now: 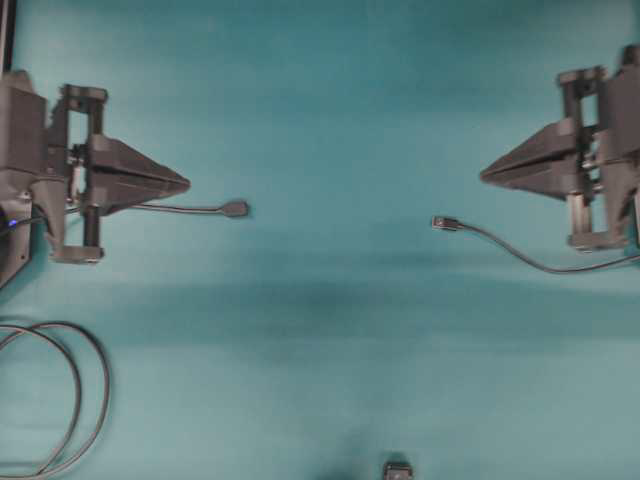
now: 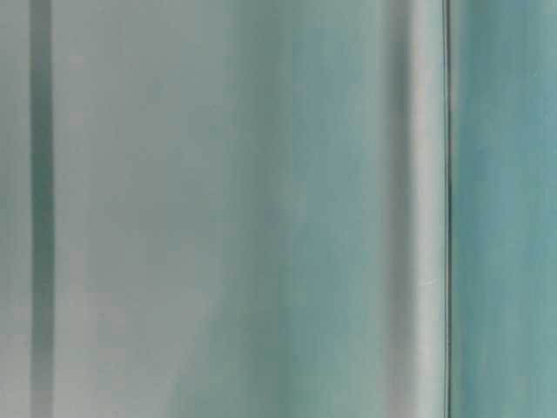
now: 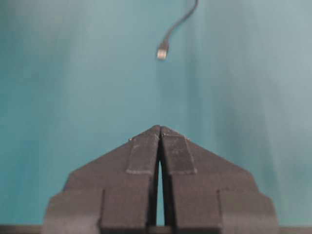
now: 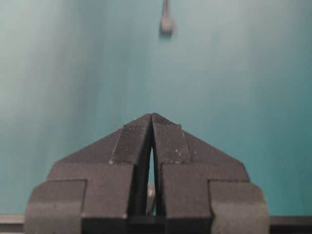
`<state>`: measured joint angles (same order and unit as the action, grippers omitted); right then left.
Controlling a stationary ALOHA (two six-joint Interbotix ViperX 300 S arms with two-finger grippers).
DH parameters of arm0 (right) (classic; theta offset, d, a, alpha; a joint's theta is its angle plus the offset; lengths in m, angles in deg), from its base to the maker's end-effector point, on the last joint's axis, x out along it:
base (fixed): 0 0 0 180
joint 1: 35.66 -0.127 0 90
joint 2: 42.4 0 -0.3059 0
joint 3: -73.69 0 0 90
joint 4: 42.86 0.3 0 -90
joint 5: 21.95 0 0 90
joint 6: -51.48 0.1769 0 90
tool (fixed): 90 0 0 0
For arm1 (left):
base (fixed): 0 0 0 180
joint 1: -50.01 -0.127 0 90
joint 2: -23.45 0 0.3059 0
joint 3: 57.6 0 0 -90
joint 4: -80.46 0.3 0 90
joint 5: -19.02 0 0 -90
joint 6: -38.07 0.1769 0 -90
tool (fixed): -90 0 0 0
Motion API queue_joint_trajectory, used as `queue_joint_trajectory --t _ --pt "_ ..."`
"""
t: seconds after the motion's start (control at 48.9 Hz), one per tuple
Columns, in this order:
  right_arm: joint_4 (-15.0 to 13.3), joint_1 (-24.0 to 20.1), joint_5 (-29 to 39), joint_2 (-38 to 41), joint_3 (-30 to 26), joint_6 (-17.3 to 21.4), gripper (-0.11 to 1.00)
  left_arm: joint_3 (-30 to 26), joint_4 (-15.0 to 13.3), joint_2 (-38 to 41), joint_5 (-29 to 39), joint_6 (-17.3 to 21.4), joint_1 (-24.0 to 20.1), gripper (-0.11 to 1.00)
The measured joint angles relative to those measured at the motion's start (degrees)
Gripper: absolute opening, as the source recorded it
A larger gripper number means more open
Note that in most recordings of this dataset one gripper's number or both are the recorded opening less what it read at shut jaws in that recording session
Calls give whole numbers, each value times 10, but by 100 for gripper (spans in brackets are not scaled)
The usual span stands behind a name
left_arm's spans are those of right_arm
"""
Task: Insert the USB using both arms.
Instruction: 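Open both grippers and move them toward the cable ends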
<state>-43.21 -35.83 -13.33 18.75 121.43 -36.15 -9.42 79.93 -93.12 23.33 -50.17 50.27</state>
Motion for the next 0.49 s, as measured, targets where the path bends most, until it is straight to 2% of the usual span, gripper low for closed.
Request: queue_joint_trajectory --t 0.123,0.184,0.287,0.409,0.45,0.491 --pt "0 0 23 27 -5 12 0 -1 0 21 0 0 0 4" --pt "0 -1 36 35 -6 18 0 -1 1 26 1 0 0 9" --pt "0 -1 52 39 -7 25 0 -1 0 34 2 0 1 29" --pt "0 0 70 41 -7 39 0 -1 0 44 4 0 1 60" --pt "0 0 76 43 -7 40 0 1 1 47 5 1 0 65" --pt "0 -1 80 46 -7 43 0 2 1 48 4 5 -1 64"
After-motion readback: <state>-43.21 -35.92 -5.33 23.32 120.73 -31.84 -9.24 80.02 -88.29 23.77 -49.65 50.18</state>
